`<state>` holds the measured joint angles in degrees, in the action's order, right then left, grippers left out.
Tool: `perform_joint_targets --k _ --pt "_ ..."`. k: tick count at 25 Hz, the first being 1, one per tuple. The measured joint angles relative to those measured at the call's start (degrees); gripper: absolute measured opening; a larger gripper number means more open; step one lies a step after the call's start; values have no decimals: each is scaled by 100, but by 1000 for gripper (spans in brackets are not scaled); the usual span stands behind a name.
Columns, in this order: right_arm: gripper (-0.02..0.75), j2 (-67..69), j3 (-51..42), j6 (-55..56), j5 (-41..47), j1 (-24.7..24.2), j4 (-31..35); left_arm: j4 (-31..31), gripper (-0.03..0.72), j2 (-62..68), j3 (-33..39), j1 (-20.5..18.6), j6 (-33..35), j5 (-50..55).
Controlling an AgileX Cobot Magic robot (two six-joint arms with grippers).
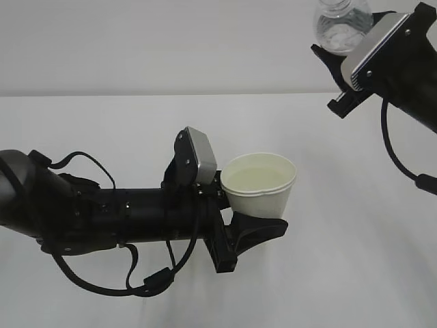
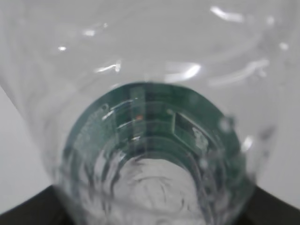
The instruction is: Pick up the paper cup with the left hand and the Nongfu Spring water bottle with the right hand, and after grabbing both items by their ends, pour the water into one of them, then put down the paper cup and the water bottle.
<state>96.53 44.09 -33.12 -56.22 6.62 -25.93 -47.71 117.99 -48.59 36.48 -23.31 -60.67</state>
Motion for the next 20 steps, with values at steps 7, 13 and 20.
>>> perform_joint_targets --k 7,13,20 --pt "429 -9 -232 223 24 0 382 21 445 20 0 0 0 13" --pt "429 -9 -427 494 26 0 756 33 443 42 0 0 0 13" --pt "429 -9 -608 627 26 0 1173 33 442 42 0 0 0 22"
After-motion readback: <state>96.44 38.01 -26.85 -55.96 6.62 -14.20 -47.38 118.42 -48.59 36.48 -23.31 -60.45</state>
